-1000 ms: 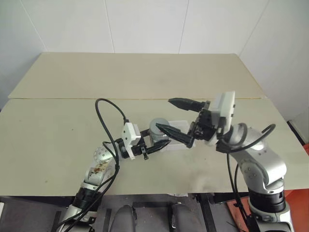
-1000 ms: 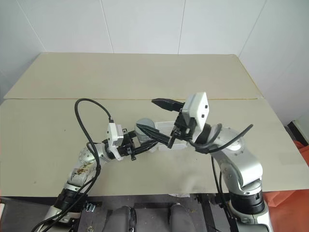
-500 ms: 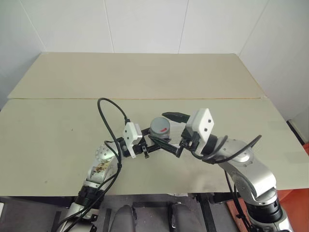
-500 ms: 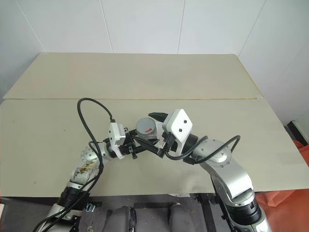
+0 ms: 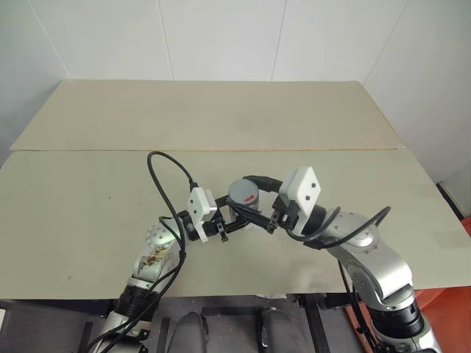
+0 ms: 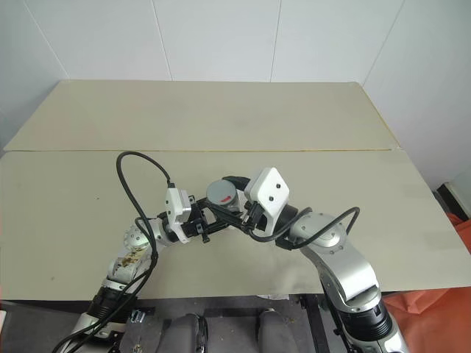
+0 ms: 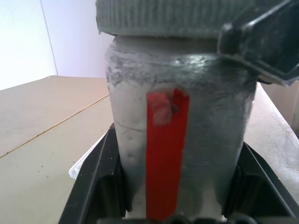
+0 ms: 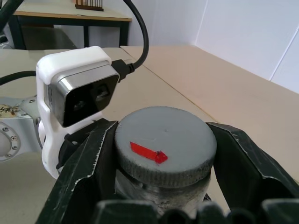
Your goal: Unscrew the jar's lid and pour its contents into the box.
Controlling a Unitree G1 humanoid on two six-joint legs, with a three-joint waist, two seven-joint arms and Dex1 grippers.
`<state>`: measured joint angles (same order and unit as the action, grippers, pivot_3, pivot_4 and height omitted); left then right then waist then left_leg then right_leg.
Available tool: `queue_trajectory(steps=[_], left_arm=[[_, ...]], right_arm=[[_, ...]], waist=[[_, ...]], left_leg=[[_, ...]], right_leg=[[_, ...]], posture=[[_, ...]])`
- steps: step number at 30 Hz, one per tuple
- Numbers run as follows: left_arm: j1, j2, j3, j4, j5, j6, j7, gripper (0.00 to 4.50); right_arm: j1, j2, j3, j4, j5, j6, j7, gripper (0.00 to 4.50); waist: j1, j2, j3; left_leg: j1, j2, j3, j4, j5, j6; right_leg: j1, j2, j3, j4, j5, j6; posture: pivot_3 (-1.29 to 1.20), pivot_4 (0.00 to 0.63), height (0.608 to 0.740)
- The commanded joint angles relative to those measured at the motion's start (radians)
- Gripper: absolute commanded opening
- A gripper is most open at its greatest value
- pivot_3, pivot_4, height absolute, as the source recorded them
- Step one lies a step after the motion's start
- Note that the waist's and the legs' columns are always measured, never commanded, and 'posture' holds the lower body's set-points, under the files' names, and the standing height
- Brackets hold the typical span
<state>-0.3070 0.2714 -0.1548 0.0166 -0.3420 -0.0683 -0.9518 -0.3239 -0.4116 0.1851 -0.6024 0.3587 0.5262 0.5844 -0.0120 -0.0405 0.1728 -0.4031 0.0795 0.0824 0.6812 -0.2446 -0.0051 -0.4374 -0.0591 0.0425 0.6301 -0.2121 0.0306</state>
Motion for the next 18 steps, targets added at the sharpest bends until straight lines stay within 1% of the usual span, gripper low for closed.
queue_trajectory(steps=[1, 3, 5, 7, 10, 13, 15, 18], left_arm=[[0.000, 0.009, -0.008, -0.036, -0.012, -0.013, -0.028, 2.04], [-0.001, 0.013, -0.011, -0.044, -0.021, -0.003, -0.039, 2.04], [-0.002, 0.015, -0.015, -0.052, -0.031, 0.007, -0.053, 2.04], [-0.005, 0.016, -0.021, -0.054, -0.035, 0.010, -0.067, 2.04], [-0.008, 0.013, -0.026, -0.053, -0.036, 0.012, -0.075, 2.04], [-0.010, 0.010, -0.032, -0.059, -0.036, 0.016, -0.071, 2.04], [-0.007, 0.009, -0.036, -0.068, -0.036, 0.018, -0.066, 2.04], [0.004, 0.009, -0.037, -0.087, -0.035, 0.023, -0.054, 2.04]], right_arm=[[0.001, 0.014, -0.048, -0.012, 0.052, -0.037, 0.021, 2.79], [-0.006, -0.004, -0.066, 0.022, 0.097, -0.091, 0.116, 2.79], [-0.038, -0.041, -0.082, 0.091, 0.147, -0.127, 0.248, 2.79], [-0.113, -0.064, -0.091, 0.208, 0.202, -0.138, 0.386, 2.79], [-0.279, -0.073, -0.056, 0.420, 0.222, -0.173, 0.609, 2.79], [-0.442, -0.059, -0.014, 0.628, 0.208, -0.198, 0.812, 2.79], [-0.519, -0.049, 0.010, 0.741, 0.176, -0.250, 0.925, 2.79], [-0.604, -0.033, 0.030, 0.880, 0.149, -0.296, 1.021, 2.79]], waist=[[0.000, 0.000, 0.000], [0.000, 0.000, 0.000], [0.000, 0.000, 0.000], [-0.002, 0.000, 0.000], [-0.008, 0.000, 0.000], [-0.006, 0.000, 0.000], [-0.004, 0.000, 0.000], [-0.002, 0.000, 0.000]], left_leg=[[0.000, 0.000, 0.000, 0.000, 0.000, 0.000], [0.000, 0.000, 0.000, 0.000, 0.000, 0.000], [0.000, 0.000, 0.000, 0.000, 0.000, 0.000], [0.000, 0.000, 0.000, 0.000, 0.000, 0.000], [0.001, 0.000, 0.000, 0.000, 0.001, 0.002], [0.003, 0.000, -0.002, -0.001, 0.002, 0.004], [0.003, 0.000, -0.002, -0.001, 0.002, 0.004], [0.002, 0.001, -0.002, -0.001, 0.002, 0.004]], right_leg=[[0.000, 0.000, 0.000, 0.000, 0.000, 0.000], [0.000, 0.000, 0.000, 0.000, 0.000, 0.000], [0.000, 0.000, 0.000, 0.000, 0.000, 0.000], [0.001, 0.000, 0.000, 0.000, 0.000, 0.001], [0.001, 0.000, 0.001, 0.000, 0.002, 0.000], [0.001, 0.003, 0.001, 0.001, 0.003, -0.002], [0.001, 0.003, 0.001, 0.001, 0.003, -0.002], [0.001, 0.003, 0.000, 0.000, 0.003, -0.002]], posture=[[0.00, 0.150, 0.740], [0.00, 0.150, 0.740], [0.00, 0.150, 0.740], [0.00, 0.150, 0.740], [0.00, 0.150, 0.740], [0.00, 0.150, 0.740], [0.00, 0.150, 0.740], [0.00, 0.150, 0.740]])
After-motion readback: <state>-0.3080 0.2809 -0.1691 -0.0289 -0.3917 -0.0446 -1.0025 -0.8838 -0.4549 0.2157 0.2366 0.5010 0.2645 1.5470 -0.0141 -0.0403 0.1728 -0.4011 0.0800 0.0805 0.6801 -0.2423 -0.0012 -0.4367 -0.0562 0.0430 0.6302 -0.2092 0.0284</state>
